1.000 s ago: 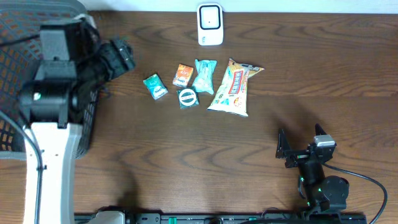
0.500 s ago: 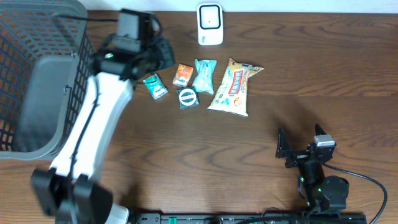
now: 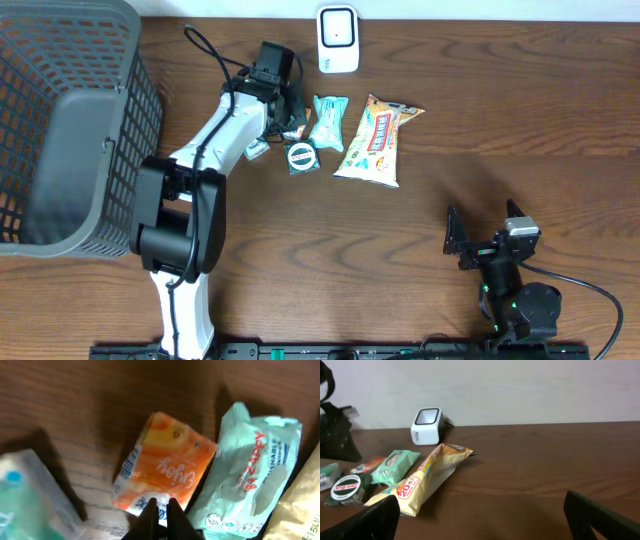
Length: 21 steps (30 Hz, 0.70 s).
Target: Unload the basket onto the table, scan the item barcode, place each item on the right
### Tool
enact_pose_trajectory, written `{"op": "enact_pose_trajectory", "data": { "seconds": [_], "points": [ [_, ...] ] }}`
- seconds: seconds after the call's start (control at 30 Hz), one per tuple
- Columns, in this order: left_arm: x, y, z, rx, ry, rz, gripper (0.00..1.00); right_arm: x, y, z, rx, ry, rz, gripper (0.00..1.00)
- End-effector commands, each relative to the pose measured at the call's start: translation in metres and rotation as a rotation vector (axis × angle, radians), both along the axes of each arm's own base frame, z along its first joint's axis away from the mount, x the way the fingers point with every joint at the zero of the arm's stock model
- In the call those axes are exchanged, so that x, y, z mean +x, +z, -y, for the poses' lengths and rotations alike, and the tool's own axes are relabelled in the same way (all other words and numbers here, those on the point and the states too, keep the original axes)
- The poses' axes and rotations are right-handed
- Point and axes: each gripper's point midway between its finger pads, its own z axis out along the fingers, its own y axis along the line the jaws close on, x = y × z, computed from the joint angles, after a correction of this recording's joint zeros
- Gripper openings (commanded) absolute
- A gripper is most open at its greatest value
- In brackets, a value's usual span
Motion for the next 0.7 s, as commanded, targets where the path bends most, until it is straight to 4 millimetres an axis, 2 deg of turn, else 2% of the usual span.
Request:
{"op": "enact_pose_trajectory", "data": {
  "seconds": [0.0, 0.13, 0.23, 0.47, 0.53, 0.67],
  "points": [
    [-0.018, -0.006, 0.005, -0.031, -0.002, -0.079, 0.08, 0.0, -0.001, 0.003, -0.016, -0.011, 0.0, 0.99],
    [-0.045, -0.016, 0.0, 0.005, -0.006, -0.189, 0.08, 0.0, -0.001, 0.003, -0.016, -0.011, 0.0, 0.99],
    [-0.058, -0.018, -0.001, 0.02, -0.012, -0.237, 0.08, 0.0, -0.001, 0.003, -0.016, -0.011, 0.0, 0.99],
    [-0.071, -0.016, -0.003, 0.034, -0.017, -0.282, 0.08, 0.0, -0.001, 0.003, -0.016, -0.011, 0.0, 0.99],
    [-0.066, -0.003, -0.006, 0.022, -0.008, -0.25, 0.08, 0.0, -0.001, 0.003, -0.016, -0.011, 0.0, 0.99],
    [-0.053, 0.04, -0.016, -0.012, 0.02, -0.147, 0.08, 0.0, -0.001, 0.003, -0.016, -0.012, 0.0, 0.99]
  ]
}}
